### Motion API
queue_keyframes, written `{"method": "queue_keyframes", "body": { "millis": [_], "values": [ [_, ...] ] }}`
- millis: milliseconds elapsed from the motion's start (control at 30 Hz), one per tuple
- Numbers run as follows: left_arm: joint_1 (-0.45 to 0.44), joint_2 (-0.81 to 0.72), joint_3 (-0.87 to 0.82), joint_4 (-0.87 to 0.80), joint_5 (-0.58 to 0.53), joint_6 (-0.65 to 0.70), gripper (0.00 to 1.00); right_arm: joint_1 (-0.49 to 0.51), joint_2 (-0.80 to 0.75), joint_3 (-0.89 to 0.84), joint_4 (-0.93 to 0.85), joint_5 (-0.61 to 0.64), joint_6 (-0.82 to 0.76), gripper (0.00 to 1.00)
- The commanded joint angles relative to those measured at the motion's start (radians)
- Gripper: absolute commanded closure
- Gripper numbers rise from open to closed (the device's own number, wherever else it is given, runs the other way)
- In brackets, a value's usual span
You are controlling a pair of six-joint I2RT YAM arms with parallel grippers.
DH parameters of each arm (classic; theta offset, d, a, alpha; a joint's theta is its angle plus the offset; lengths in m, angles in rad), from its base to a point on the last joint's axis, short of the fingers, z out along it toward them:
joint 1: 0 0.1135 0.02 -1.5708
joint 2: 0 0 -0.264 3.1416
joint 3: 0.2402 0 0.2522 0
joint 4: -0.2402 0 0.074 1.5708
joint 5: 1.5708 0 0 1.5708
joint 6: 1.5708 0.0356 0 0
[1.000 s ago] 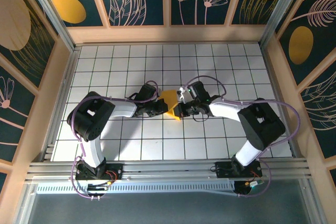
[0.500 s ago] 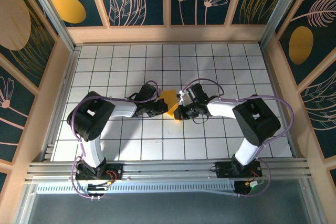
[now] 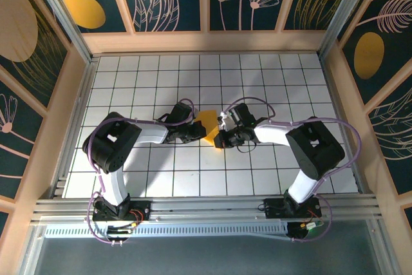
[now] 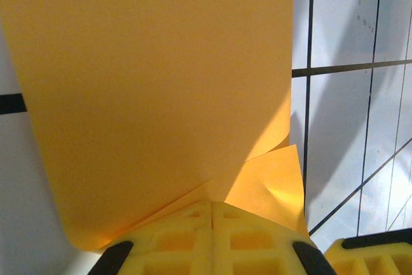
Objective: Fold a paper plane with a square sheet of paper (fold left side to right side)
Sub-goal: Third fold the triangle at the center of the table.
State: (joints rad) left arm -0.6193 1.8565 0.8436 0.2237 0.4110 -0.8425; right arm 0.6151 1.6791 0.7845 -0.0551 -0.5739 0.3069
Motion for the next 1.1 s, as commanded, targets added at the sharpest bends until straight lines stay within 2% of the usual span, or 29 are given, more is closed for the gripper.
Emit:
{"method": "queue_keyframes", "body": {
  "millis": [0, 167, 1067],
  "values": [
    [0.001, 0.045, -0.005, -0.078, -0.057, 0.018, 0.98, 0.006, -0.067, 0.015, -0.024, -0.012, 0.014, 1.00],
    [0.000, 0.044, -0.004, -0.077, -0.057, 0.017, 0.98, 0.018, -0.072, 0.005, -0.021, -0.040, 0.020, 1.00],
    [0.001, 0.046, -0.002, -0.086, -0.059, 0.021, 0.98, 0.022, 0.018, -0.055, 0.021, 0.000, 0.052, 1.00]
  ]
}}
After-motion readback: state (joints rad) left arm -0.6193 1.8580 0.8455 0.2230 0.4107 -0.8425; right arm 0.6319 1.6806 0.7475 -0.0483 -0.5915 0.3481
